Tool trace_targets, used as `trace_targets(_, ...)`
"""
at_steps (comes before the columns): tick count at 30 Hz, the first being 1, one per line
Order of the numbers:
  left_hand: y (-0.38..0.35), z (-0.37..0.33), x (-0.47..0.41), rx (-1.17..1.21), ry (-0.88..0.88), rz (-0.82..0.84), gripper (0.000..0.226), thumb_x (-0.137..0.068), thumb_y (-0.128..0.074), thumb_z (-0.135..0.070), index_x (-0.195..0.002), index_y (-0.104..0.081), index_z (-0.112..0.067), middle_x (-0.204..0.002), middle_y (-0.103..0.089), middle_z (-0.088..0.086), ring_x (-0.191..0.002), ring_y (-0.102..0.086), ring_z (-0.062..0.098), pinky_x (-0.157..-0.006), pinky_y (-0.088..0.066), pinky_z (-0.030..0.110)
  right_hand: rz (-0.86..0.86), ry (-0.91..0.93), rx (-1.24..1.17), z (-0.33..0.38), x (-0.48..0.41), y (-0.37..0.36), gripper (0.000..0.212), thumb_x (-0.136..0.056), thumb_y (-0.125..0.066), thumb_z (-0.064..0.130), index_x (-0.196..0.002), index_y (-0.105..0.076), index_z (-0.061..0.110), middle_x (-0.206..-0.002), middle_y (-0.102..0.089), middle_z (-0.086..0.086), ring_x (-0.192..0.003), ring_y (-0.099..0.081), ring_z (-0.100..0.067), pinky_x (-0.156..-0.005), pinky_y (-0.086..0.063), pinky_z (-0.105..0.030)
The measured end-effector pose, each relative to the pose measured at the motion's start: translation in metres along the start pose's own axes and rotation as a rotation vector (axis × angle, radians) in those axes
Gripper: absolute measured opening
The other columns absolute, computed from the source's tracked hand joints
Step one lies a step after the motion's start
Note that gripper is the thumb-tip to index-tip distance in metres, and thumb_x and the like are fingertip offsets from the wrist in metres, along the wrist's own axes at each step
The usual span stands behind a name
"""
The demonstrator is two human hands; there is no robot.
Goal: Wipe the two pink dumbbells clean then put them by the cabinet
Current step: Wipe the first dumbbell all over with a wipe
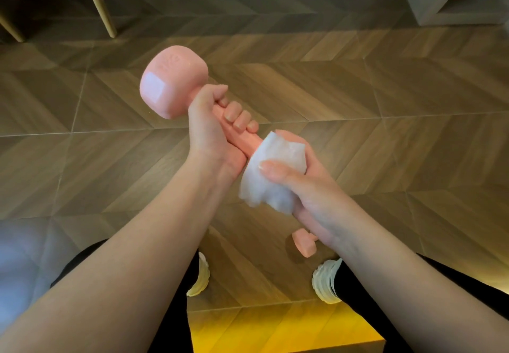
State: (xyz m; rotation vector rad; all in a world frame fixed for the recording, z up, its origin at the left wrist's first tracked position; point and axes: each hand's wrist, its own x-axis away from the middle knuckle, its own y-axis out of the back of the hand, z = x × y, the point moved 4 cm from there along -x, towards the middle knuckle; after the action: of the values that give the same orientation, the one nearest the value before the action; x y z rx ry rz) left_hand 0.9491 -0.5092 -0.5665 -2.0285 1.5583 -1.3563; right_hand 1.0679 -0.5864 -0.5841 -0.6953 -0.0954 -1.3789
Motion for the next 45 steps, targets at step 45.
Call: trace_targets(45,-0.017,-0.001,0.011,-0.054,-0.040,0.308,0.031,-0.087,-0.039,-0.013,-0.058,-0.030,-0.018,-0.042,-0.024,-0.005,-0.038,-0.021,0.013,-0.043,-0.029,0.026,0.132,-0.093,-0.343,0.006,0.003,0.001,0.032,-0.082,-0.062,0.045,-0.100,-0.079,0.025,-0.113,-0.073,-0.008,-0.094,-0.069,-0.024,-0.080,-0.058,-0.048)
